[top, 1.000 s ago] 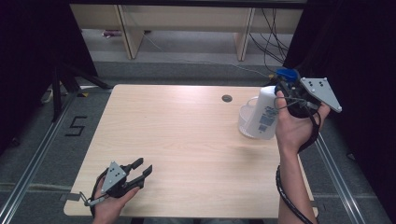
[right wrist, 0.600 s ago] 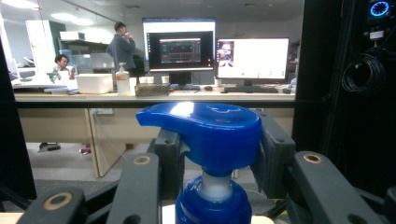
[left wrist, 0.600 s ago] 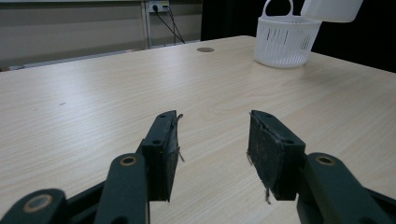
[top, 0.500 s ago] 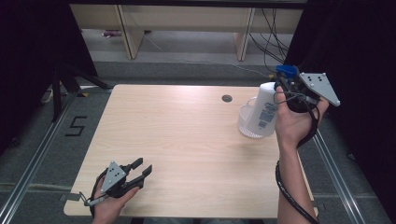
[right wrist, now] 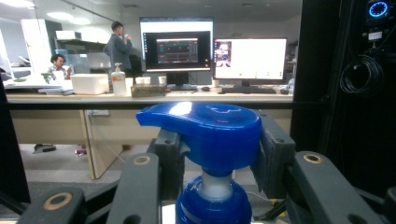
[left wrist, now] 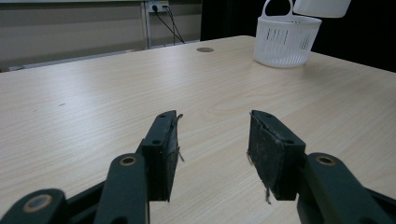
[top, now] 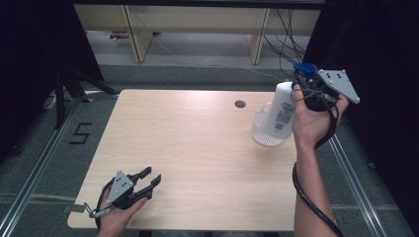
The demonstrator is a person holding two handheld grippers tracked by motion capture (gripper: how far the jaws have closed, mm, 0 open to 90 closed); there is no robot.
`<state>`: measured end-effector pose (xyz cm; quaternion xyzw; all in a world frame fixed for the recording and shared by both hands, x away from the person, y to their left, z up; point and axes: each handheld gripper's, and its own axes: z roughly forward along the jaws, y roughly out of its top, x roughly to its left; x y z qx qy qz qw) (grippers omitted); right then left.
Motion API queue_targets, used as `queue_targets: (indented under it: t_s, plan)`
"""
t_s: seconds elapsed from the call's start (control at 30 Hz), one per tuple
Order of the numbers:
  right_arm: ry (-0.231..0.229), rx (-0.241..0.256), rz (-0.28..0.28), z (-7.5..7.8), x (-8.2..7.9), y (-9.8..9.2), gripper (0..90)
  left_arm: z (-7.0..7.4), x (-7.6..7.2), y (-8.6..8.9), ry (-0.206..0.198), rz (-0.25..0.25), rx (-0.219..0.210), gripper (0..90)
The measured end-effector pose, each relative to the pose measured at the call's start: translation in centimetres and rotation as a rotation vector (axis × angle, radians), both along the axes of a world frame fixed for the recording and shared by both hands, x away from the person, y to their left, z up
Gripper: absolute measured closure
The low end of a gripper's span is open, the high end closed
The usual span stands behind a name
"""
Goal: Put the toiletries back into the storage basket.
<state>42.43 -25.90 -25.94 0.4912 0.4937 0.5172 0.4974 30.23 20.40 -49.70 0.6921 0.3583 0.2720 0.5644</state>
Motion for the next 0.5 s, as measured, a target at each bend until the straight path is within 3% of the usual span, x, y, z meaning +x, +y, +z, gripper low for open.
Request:
queue_targets:
  t_s: [0.27, 0.5]
  plan:
    - [0.019, 0.008, -0.006, 0.2, 1.2, -0.4, 59.9, 0.0, 0.0, 0.0, 0.001, 0.001, -0.001, 52.2]
    - [0.008, 0.0, -0.003, 0.5, 2.1, -0.8, 59.9, 0.0, 0.0, -0.1, 0.003, 0.001, 0.001, 52.1]
